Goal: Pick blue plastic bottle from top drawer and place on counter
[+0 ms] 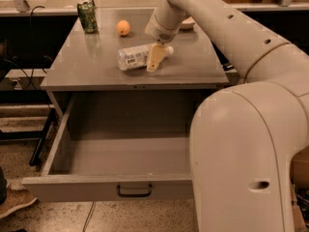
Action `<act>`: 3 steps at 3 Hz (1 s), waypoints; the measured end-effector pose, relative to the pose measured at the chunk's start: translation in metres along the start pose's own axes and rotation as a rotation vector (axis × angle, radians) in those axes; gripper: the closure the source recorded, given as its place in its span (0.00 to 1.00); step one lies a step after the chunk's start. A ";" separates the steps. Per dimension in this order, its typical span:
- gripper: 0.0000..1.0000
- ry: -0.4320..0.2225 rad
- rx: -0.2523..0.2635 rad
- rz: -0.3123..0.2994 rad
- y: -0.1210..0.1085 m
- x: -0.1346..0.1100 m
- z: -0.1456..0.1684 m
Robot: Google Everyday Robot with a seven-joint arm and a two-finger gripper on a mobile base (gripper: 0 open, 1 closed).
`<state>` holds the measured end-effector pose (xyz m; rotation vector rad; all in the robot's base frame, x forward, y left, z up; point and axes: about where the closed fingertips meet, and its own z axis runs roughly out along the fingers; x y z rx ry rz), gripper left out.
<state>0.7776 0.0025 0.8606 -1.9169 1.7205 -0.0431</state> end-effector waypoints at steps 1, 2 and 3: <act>0.00 0.000 0.000 0.000 0.000 0.000 0.000; 0.00 -0.011 0.041 0.007 -0.004 0.003 -0.022; 0.00 0.000 0.132 0.017 -0.008 0.012 -0.066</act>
Offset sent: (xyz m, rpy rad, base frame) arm -0.0110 -0.0294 0.0502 0.0486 -0.0910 -0.0392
